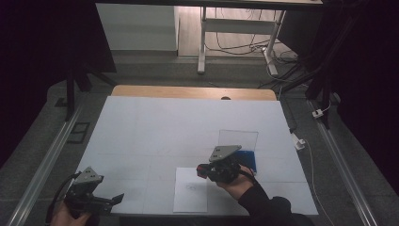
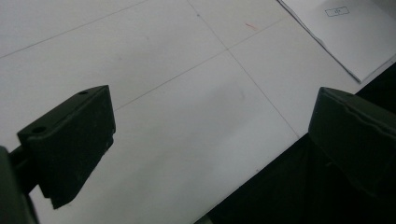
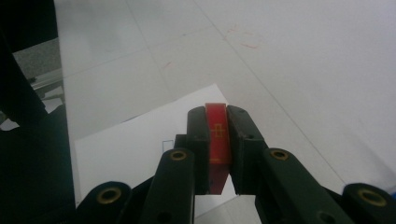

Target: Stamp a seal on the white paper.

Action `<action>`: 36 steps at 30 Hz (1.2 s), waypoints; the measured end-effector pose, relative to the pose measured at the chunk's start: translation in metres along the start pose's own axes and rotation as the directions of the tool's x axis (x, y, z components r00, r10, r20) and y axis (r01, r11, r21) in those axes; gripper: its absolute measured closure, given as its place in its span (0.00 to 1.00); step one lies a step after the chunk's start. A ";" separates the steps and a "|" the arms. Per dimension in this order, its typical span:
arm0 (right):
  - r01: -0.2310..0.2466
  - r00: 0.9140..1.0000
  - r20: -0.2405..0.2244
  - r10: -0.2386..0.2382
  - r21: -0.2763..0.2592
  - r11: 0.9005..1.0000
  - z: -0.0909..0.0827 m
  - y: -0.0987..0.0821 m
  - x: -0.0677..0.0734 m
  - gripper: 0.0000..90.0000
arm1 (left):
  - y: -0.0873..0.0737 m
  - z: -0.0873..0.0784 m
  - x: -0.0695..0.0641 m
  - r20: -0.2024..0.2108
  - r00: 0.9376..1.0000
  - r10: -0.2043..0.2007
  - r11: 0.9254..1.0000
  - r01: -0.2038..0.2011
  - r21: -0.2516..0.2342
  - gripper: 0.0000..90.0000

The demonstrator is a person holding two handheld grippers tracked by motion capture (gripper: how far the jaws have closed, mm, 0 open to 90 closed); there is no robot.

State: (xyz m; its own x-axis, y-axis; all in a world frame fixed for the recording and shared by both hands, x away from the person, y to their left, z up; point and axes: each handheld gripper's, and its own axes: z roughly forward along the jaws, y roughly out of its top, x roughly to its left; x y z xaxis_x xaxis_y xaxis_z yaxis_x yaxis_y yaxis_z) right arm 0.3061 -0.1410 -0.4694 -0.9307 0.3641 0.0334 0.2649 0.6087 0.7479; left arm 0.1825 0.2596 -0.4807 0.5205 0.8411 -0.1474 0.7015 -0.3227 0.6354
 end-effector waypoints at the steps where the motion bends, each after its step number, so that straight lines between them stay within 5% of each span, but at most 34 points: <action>1: -0.005 1.000 0.004 0.005 -0.003 1.000 -0.001 0.000 -0.001 0.89 | 0.000 0.000 0.000 0.000 1.000 0.000 1.000 0.000 0.000 0.01; 21: -0.045 0.995 0.087 0.046 -0.014 0.999 -0.024 -0.010 -0.024 0.89 | 0.000 0.000 0.000 0.002 1.000 0.000 1.000 0.000 -0.001 0.01; 36: -0.079 0.984 0.158 0.083 -0.034 0.996 -0.042 -0.020 -0.043 0.89 | 0.000 -0.001 0.000 0.002 1.000 0.000 1.000 0.000 -0.004 0.01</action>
State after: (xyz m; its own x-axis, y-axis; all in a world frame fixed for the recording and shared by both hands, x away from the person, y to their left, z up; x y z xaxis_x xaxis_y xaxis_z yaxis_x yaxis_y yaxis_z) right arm 0.3297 -0.1984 -0.4575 -0.8537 0.5206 -0.0097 0.3291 0.5539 0.7648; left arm 0.1821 0.2601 -0.4804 0.5215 0.8402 -0.1483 0.6991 -0.3212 0.6388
